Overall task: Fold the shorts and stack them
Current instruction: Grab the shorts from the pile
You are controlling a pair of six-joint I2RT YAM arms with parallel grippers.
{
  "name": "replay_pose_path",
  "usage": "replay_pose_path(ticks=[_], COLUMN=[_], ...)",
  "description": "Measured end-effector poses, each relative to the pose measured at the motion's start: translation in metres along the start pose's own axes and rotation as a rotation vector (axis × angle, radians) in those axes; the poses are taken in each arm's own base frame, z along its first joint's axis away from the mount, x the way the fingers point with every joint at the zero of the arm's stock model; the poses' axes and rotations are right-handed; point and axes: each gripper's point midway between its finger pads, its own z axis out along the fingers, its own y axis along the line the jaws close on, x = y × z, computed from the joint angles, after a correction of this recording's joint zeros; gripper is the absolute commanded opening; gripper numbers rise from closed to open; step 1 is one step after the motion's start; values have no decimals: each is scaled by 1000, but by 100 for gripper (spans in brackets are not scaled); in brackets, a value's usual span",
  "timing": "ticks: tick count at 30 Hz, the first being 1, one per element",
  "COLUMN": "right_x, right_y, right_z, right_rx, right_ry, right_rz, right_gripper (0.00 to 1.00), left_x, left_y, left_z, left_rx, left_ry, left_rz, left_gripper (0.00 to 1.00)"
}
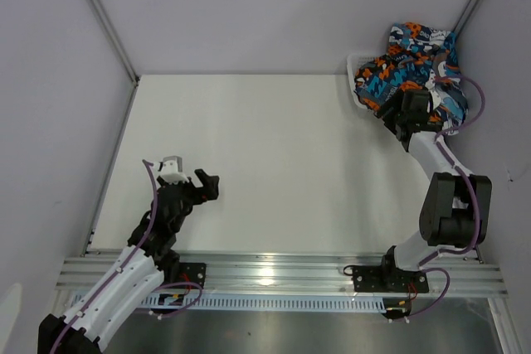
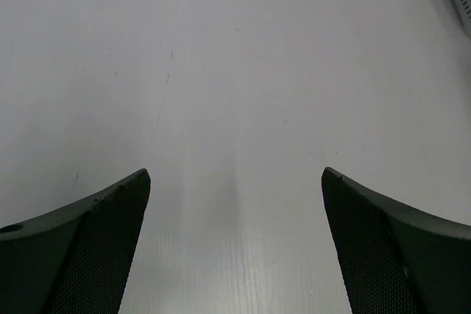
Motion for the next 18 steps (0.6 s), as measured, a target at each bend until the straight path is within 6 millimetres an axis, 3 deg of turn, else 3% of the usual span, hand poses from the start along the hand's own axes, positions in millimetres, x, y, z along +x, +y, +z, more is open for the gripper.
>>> replay_pose_path(ticks=[9, 14, 17, 18], right_x=[-12, -14, -18, -22], right_y=[-1, -1, 3, 6], right_z=[40, 65, 74, 77], right_rx=[32, 44, 39, 34], right_ry=[-68, -80, -90, -97], right_rz=[18, 13, 12, 13], right_gripper=[77, 62, 44, 29], left_x=[0, 0, 0, 0], left_y=[-1, -2, -3, -3], left_z=[1, 2, 2, 2], left_rx=[5, 10, 10, 11], left_ry=[2, 2, 3, 4], left_rz=[1, 0, 1, 1], left_gripper=[99, 99, 99, 99])
